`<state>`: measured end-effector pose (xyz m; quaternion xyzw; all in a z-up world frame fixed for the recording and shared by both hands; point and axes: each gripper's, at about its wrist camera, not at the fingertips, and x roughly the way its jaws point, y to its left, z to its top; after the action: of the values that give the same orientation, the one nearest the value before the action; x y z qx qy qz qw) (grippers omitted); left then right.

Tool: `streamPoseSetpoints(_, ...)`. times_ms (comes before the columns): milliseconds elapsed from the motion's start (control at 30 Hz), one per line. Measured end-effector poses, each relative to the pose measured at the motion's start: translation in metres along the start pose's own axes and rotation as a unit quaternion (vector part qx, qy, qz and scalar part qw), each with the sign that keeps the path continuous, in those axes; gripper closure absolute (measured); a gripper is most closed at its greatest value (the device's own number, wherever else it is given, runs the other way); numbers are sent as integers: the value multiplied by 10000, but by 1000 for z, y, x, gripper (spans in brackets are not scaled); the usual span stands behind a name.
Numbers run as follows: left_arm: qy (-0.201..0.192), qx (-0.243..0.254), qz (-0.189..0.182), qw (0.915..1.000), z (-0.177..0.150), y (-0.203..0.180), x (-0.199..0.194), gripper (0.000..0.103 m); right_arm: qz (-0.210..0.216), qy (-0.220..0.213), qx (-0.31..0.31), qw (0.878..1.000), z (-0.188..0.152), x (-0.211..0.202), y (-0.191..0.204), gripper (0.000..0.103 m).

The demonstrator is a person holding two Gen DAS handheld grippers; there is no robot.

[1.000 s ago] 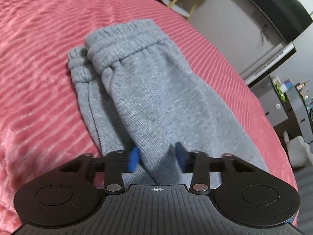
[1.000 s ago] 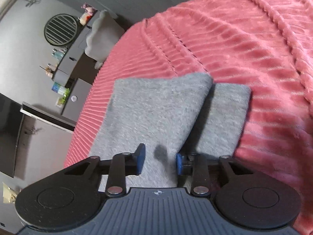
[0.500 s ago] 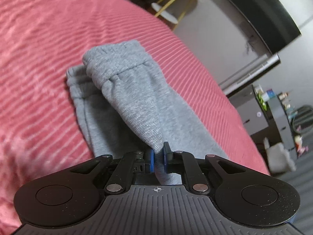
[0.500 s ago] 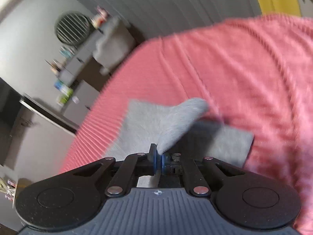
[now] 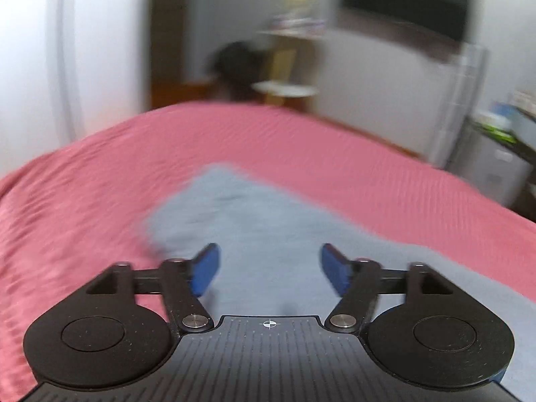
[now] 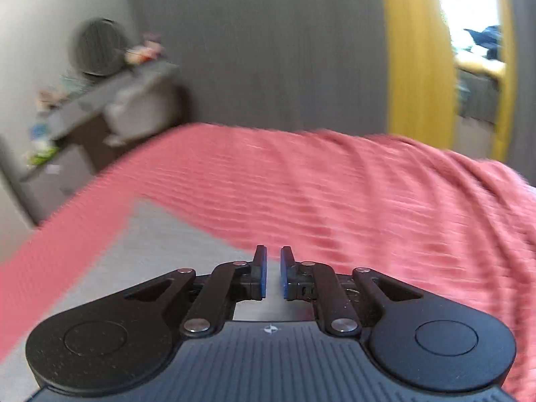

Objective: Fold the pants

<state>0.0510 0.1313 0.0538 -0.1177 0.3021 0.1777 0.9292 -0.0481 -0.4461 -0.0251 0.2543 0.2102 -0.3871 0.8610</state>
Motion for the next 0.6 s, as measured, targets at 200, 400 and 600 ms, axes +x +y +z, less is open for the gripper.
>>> streamPoseSetpoints(200, 314, 688, -1020, 9919, -49, -111, 29, 23, 3430, 2764, 557, 8960, -89, 28, 134, 62)
streamPoseSetpoints(400, 1163, 1117, -956, 9823, -87, -116, 62, 21, 3735, 3955, 884, 8344, -153, 55, 170, 66)
streamPoseSetpoints(600, 1198, 711, -747, 9874, -82, -104, 74, 13, 2917, 3228, 1808, 8821, -89, 97, 62, 91)
